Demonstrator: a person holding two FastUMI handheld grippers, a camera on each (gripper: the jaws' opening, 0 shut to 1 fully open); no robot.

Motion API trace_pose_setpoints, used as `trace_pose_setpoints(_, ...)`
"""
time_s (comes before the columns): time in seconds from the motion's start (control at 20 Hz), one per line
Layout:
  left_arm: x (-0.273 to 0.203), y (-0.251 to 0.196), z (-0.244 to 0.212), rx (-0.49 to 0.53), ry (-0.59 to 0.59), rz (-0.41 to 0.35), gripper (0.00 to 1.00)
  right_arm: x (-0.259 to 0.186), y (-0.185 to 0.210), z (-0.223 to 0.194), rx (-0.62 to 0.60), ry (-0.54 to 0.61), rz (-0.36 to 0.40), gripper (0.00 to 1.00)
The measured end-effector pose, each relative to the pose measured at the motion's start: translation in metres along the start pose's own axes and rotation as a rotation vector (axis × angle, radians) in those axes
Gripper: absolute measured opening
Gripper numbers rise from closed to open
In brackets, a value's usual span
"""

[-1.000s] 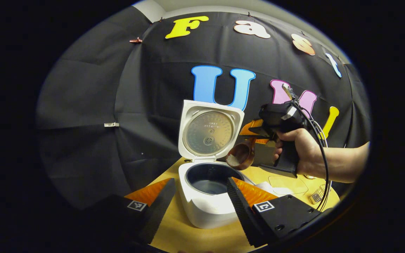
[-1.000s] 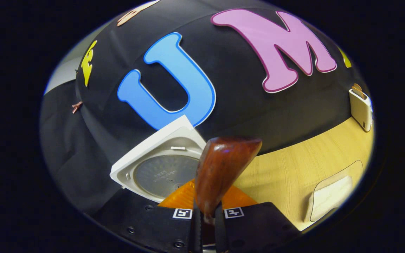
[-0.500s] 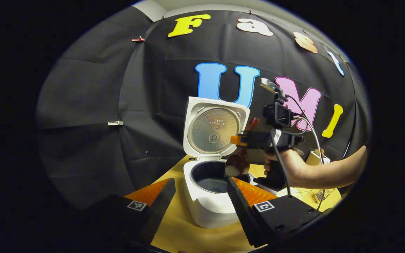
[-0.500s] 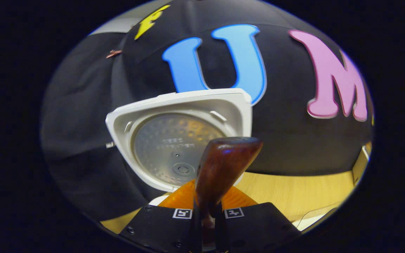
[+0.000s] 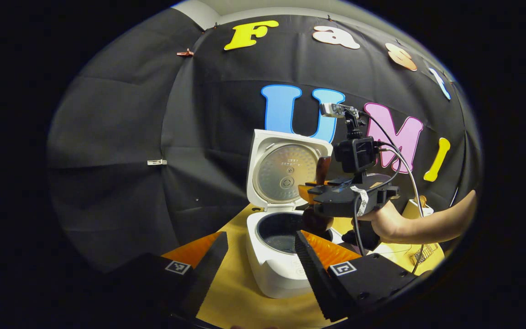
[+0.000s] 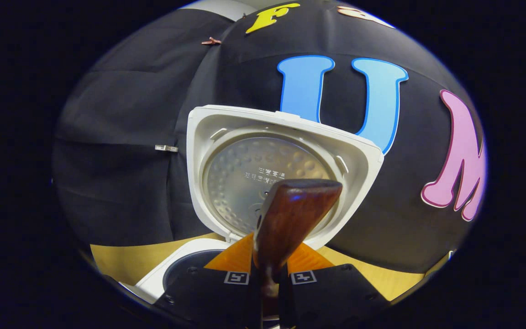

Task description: Close the left gripper, press the button to open the rice cooker; take a wooden spoon from the chopstick holder with the right hand, scoop a spoonful of rice and pour it into the rice cooker, then put the wooden spoon back into the chopstick holder.

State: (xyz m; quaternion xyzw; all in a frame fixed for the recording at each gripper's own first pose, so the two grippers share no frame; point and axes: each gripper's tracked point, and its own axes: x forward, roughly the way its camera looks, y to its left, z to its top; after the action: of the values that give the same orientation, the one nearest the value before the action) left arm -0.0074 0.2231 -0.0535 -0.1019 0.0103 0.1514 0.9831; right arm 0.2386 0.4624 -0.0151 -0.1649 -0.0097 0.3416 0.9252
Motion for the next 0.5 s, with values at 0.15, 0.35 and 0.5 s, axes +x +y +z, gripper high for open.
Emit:
trace_pose_setpoints(0.15,0.000,0.000,0.002,0.001,-0.006,0.000,0.95,-0.001,0.003,-0.001,-0.013,-0.003,0.013,0.18)
trace_pose_setpoints(0.35,-0.003,-0.001,0.002,-0.001,-0.010,-0.003,0.95,-0.006,0.008,0.006,-0.094,-0.030,0.025,0.18)
trace_pose_setpoints(0.5,-0.003,-0.003,0.003,0.002,-0.013,-0.005,0.95,-0.016,0.013,0.004,-0.055,0.000,0.058,0.18)
